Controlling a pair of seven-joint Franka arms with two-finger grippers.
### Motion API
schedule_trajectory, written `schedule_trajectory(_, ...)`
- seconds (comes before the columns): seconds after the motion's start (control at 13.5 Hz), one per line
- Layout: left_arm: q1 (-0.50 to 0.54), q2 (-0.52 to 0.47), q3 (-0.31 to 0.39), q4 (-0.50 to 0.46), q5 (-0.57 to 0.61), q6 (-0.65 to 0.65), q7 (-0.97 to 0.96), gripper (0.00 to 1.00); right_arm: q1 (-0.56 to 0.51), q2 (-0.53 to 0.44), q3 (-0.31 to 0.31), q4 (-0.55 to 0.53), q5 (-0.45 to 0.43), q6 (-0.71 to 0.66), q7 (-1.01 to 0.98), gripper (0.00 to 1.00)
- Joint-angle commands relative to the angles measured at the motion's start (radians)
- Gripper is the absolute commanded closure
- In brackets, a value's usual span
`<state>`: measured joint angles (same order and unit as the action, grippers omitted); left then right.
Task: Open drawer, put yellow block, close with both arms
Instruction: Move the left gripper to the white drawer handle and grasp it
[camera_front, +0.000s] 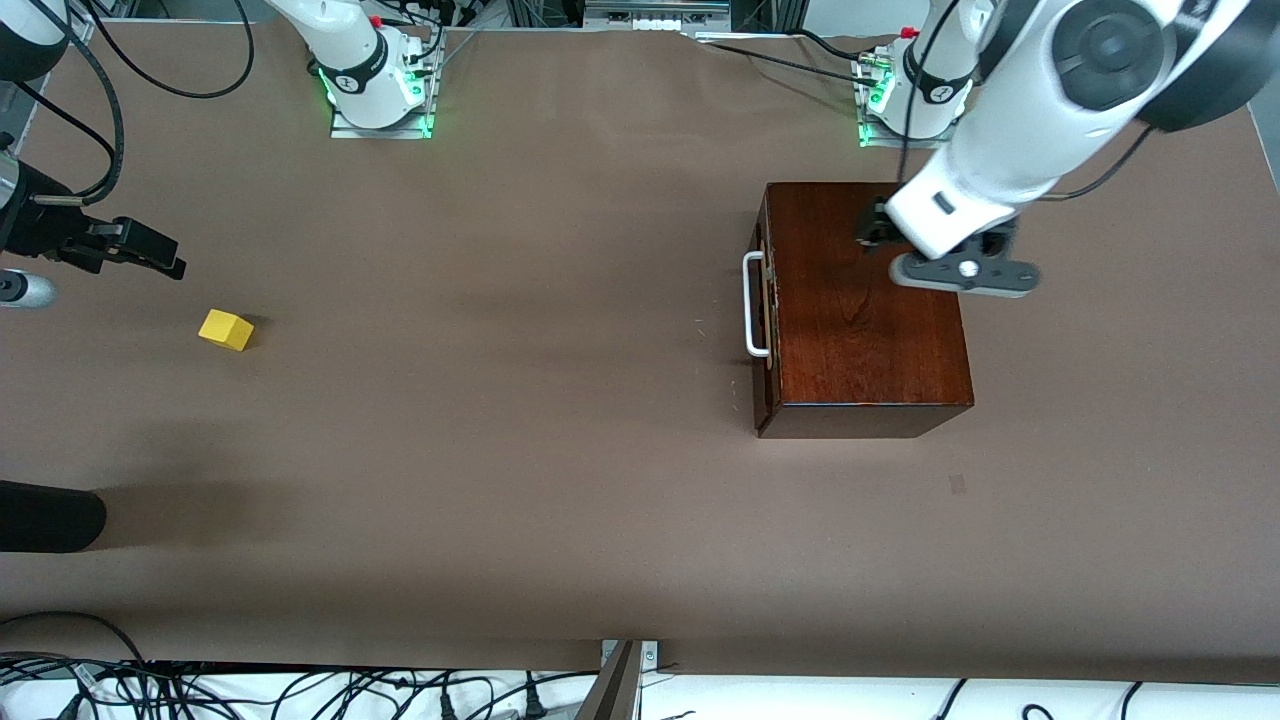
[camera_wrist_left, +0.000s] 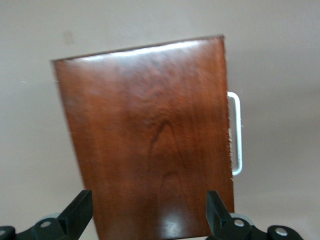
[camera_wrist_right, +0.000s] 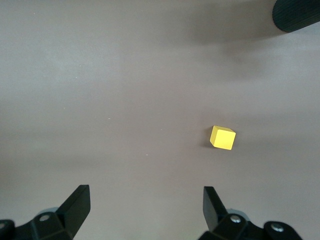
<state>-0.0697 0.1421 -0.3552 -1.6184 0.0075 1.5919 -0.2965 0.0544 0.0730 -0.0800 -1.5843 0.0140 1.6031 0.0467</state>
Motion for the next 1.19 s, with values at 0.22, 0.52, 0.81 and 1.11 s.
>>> schedule_trajectory(0.22,-0.149,0.137,-0.030,0.035,0.016,0.006,-0.168,0.00,-0.011,-0.001,0.014,0.007,-0.012,0.001,0.013,0.00)
schedule_trajectory(0.52,-0.312,0.188,-0.030,0.035,0.127,0.020,-0.315,0.00,-0.011,-0.001,0.014,0.007,-0.012,0.001,0.013,0.00)
schedule_trajectory(0.81,-0.369,0.292,-0.030,0.101,0.135,0.028,-0.466,0.00,-0.011,-0.001,0.014,0.007,-0.012,0.001,0.013,0.00)
schedule_trajectory(1.11,-0.387,0.387,-0.028,0.101,0.200,0.101,-0.593,0.00,-0.011,0.001,0.014,0.007,-0.012,0.001,0.013,0.00)
